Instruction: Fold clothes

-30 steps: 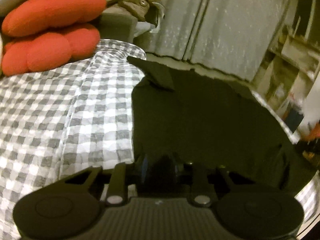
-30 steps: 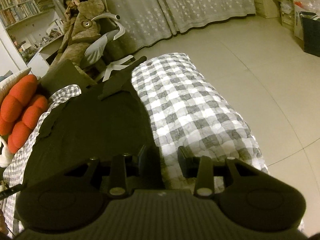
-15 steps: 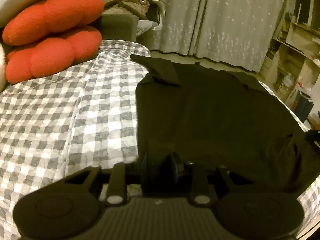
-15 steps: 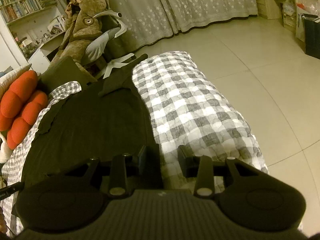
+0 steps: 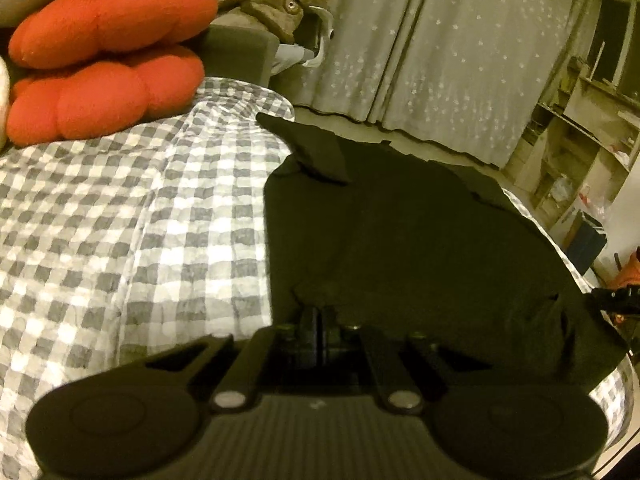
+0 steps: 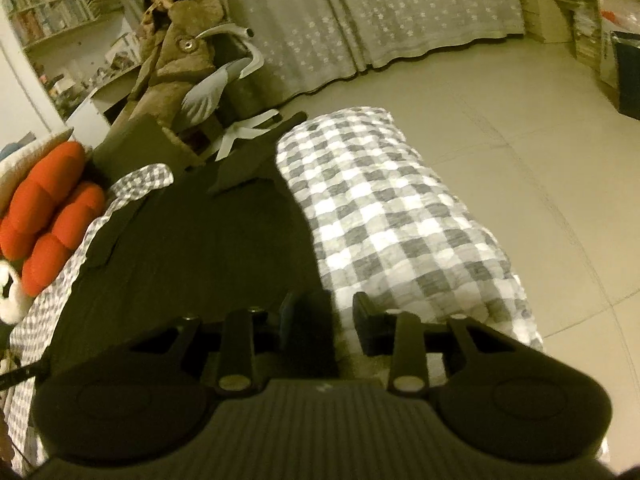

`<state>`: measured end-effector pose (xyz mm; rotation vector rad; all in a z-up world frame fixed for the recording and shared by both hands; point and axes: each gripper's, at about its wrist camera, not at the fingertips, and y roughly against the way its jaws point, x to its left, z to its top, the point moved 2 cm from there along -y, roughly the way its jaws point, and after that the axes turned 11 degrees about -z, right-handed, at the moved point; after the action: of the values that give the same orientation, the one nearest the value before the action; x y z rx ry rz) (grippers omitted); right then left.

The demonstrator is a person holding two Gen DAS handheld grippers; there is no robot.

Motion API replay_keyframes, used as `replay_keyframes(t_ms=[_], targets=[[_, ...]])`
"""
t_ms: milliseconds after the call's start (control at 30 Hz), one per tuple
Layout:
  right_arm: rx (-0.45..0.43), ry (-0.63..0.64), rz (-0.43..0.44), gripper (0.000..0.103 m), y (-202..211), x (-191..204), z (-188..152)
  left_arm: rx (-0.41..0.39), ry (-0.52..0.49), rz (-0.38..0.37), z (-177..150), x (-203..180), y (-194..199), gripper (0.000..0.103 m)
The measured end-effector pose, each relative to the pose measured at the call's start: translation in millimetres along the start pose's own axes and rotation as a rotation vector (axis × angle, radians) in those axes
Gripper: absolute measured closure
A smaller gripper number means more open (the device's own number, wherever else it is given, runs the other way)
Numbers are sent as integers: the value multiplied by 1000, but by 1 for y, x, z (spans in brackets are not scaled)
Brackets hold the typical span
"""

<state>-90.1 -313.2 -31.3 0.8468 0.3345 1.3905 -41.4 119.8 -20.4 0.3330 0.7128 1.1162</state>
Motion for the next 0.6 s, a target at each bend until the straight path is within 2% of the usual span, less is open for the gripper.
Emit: replay_keyframes(t_ms=[67, 167, 333, 400, 600], targets=[[5, 19, -2, 86, -2, 4, -1, 11, 10, 0, 0, 2, -3, 101], [3, 46, -12, 92, -2, 8, -3, 19, 16, -1, -2, 5, -6, 100], [0, 55, -8, 92, -2, 10, -4, 19, 1, 9, -4, 2, -8, 98], [2, 52, -7, 86, -3, 9, -4, 20, -8, 15, -5, 0, -8, 97], [-2, 57, -3, 84, -2, 12, -6, 9, 3, 2, -3, 1, -11, 83]])
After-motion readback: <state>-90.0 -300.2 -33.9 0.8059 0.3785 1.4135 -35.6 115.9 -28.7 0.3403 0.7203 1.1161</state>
